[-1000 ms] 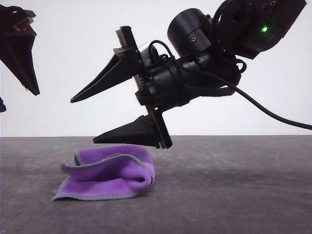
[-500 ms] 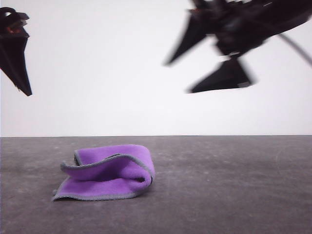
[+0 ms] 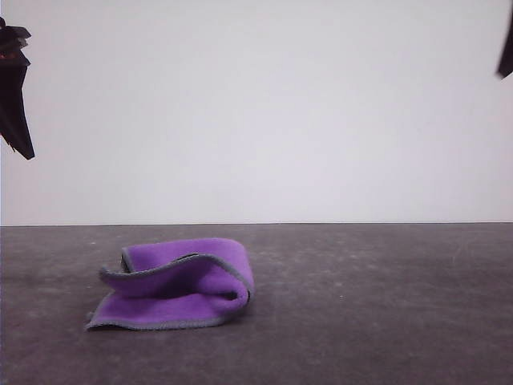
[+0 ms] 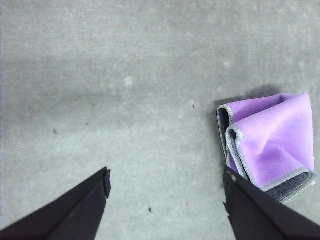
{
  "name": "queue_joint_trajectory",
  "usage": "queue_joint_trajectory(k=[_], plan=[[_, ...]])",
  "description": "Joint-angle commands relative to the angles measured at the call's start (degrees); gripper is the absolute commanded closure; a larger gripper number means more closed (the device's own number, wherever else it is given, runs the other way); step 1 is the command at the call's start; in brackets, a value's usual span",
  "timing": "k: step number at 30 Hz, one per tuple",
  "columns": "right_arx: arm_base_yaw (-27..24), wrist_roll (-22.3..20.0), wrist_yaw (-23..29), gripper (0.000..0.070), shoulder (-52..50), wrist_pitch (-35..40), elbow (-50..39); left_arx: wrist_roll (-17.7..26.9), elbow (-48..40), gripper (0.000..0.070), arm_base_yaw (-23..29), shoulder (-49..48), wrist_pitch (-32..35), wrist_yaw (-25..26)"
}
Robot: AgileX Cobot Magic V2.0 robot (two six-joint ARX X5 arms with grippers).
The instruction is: Fold clothes
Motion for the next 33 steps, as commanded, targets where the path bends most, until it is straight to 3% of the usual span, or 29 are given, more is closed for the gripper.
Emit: queue_joint_trajectory(k=[1, 7, 9, 10, 11, 12, 17, 20, 31, 33], plan=[[-0.52, -0.99, -0.06, 0.0278, 0.46, -0.36, 0.85, 0.44, 0.48, 0.0264, 0.0, 0.52, 0.29, 0.26], [-0.76, -0.96, -0.11, 0.0279, 0.59, -1.16, 0.68, 0.42, 0.48, 0.0264, 0.0, 0.52, 0.26, 0.26], [-0.75, -0.99, -0.17, 0.0352, 0.59, -1.17, 0.66, 0.45, 0.48, 0.0301, 0.0, 0.52, 0.18, 0.3], [-0.75, -1.0, -0.31, 0.0464, 0.59, -1.18, 0.66, 0.54, 0.48, 0.0384, 0.0, 0.52, -0.04, 0.38], [-0.75, -1.33, -0.67, 0.0611, 0.59, -1.21, 0.66, 1.29, 0.48, 0.0578, 0.0, 0.52, -0.34, 0.77], [-0.75, -1.65, -0.97, 0.0696, 0.58, -1.22, 0.66, 1.83, 0.48, 0.0695, 0.0, 0.52, -0.57, 1.13], [-0.75, -2.0, -0.94, 0.0688, 0.59, -0.93, 0.66, 1.76, 0.48, 0.07, -0.07, 0.52, 0.27, 1.51], [-0.75, -0.36, -0.9, 0.0687, 0.59, -0.95, 0.66, -0.96, 0.48, 0.07, -0.07, 0.52, 0.17, 1.52], [-0.77, -0.13, -0.96, 0.0687, 0.54, -0.77, 0.68, -1.05, 0.48, 0.07, -0.35, 0.59, 0.49, 1.49], [-0.74, -0.13, -1.02, 0.0687, 0.54, -0.77, 0.68, 6.3, 0.48, 0.0699, 0.11, -0.19, 2.48, -1.93]])
